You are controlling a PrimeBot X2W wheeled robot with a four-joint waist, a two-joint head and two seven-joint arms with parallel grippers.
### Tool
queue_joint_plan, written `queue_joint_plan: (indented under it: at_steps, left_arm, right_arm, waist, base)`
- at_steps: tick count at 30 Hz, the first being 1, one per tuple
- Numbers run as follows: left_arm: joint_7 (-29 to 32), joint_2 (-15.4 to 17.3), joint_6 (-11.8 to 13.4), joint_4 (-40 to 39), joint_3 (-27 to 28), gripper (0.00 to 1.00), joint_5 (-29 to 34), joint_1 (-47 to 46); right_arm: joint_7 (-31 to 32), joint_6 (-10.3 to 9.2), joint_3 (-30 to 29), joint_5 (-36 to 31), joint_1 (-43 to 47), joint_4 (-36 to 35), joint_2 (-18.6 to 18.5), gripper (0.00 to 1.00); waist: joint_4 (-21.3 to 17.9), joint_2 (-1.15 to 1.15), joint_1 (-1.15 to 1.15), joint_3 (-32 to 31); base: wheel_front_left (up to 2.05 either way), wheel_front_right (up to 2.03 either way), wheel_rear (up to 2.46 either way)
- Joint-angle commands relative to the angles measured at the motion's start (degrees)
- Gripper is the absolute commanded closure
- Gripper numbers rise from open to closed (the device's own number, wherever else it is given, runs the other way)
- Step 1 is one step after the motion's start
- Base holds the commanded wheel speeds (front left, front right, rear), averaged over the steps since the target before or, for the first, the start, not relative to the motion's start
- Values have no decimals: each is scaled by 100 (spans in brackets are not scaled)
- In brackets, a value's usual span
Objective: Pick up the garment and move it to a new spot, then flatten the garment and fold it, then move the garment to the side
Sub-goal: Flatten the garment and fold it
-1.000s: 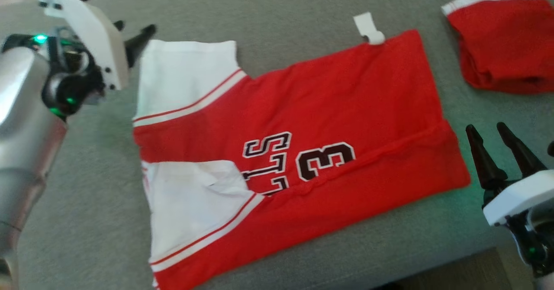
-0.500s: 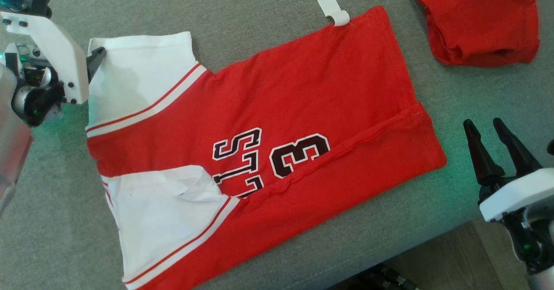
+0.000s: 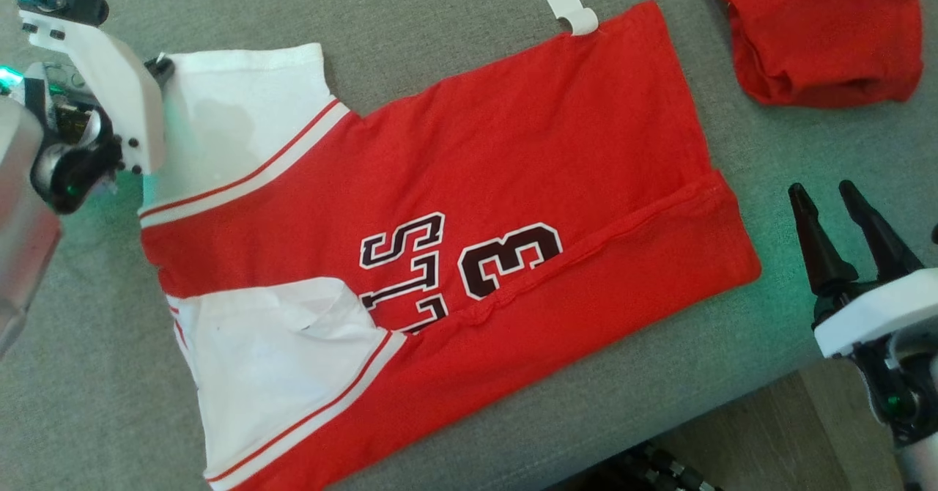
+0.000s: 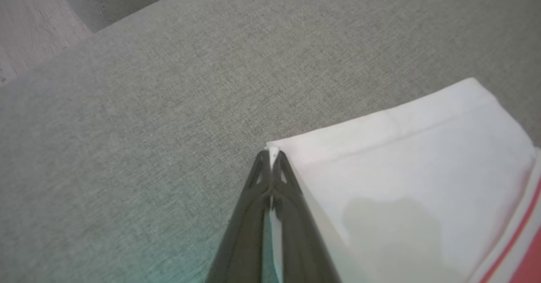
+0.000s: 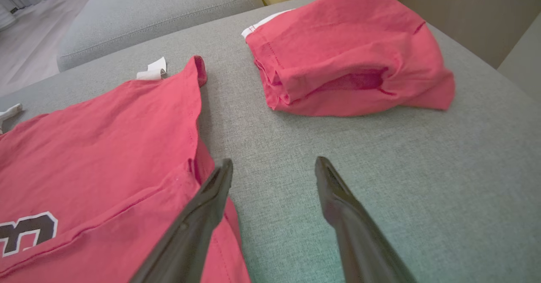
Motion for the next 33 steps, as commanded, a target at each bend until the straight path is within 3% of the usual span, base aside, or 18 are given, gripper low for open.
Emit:
queue_joint_plan:
  at_steps: [1, 11, 23, 33]
  left_arm:
    - [-32, 270, -31, -85, 88, 100, -46, -210]
    - [-688, 372, -31, -249, -321, 100, -53, -434]
    - [-1186, 435, -31, -138, -689, 100, -219, -703]
    - [-1551, 414, -32, -253, -1152, 100, -320, -1063]
  right_arm:
    - [-88, 39, 50, 57, -92, -107, -207, 0]
    - [-64, 39, 62, 50, -297, -65, -327, 0]
    - [581, 39, 468, 71, -1170, -139, -759, 0]
    - [1207, 39, 1481, 282, -2751, 891, -1127, 0]
  waist:
    - [4, 0, 0, 29]
    - [180, 0, 0, -12]
    - [464, 0, 0, -20]
    - [766, 0, 0, 219]
  base:
    - [0, 0, 0]
    - [0, 0, 0]
    - [0, 0, 0]
    - [0, 0, 0]
